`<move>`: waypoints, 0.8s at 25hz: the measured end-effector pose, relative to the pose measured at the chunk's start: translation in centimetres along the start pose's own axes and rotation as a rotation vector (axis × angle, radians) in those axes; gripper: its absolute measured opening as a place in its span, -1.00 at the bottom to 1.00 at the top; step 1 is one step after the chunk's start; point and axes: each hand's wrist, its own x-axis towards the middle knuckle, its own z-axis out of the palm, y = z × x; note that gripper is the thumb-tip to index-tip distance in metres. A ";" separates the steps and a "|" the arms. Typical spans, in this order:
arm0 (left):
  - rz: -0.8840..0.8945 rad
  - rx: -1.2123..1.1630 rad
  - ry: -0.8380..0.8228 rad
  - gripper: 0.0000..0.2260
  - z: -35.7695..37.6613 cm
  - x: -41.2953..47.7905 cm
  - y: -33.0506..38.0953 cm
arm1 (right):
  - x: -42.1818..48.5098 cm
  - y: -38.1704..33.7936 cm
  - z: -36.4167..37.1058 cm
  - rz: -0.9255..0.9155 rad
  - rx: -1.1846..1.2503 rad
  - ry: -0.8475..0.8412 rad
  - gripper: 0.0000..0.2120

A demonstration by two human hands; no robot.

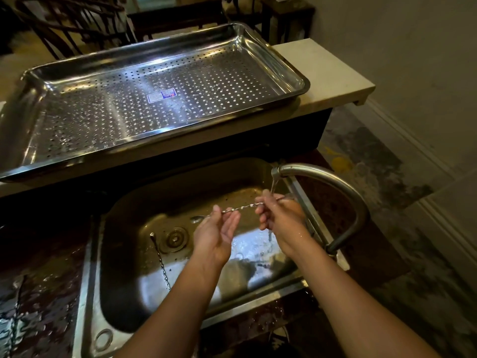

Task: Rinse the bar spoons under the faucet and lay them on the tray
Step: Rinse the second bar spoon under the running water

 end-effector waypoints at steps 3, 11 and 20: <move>0.038 -0.012 0.072 -0.74 -0.4 0.3 0.4 | 0.0 -0.2 -0.3 -0.013 0.127 0.080 -0.79; -0.037 0.011 -0.112 -0.82 0.7 -0.2 -1.3 | 0.3 -0.2 1.0 0.030 0.048 0.018 -0.77; -0.060 0.090 -0.235 -0.61 2.6 0.8 -3.6 | -0.7 0.0 -0.3 0.027 0.115 0.129 -0.82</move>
